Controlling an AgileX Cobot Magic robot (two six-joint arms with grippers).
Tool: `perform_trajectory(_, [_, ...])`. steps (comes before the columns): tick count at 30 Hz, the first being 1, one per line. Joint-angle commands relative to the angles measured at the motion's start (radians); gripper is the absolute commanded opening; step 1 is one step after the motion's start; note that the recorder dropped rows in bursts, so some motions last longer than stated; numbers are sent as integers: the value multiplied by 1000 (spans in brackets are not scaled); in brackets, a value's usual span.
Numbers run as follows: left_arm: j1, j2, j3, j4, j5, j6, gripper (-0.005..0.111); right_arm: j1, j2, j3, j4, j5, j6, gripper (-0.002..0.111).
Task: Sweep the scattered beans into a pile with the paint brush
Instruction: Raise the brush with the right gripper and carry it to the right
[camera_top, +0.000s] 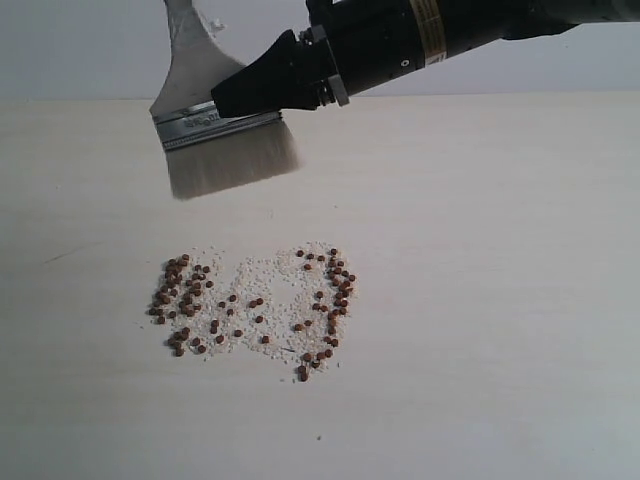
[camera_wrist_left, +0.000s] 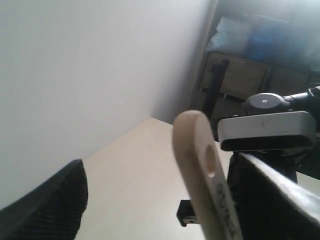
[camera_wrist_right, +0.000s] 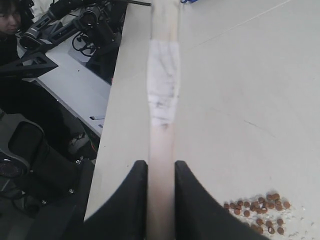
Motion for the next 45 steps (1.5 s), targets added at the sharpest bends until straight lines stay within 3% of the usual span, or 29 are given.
perform_trajectory(1, [-48, -2, 4, -17, 4, -2, 75, 1, -3, -10, 17, -3, -10, 0])
perform_trajectory(4, [-57, -2, 4, -17, 4, -2, 61, 1, -3, -10, 17, -3, -5, 0])
perform_trajectory(6, [-57, -2, 4, -17, 4, -9, 45, 1, -3, -10, 17, -3, -5, 0])
perform_trajectory(10, [-57, -2, 4, -17, 4, -25, 0, 1, -3, -10, 17, -3, -5, 0])
perform_trajectory(18, [-57, -2, 4, -17, 4, -3, 0, 1, -3, -10, 26, -3, -39, 1])
perform_trajectory(21, [-59, -2, 4, -5, 4, -12, 0, 1, -3, -10, 63, -3, -57, 12])
perform_trajectory(26, [-59, -2, 4, -3, 4, -34, 0, 1, -3, -34, 87, -3, -57, 40])
perform_trajectory(30, [-70, -2, 4, 6, 4, -33, 0, 1, -3, -60, 89, -3, -57, 53])
perform_trajectory(45, [-115, -2, 4, 16, 4, -39, 0, 1, -3, -83, 277, -3, -208, 54])
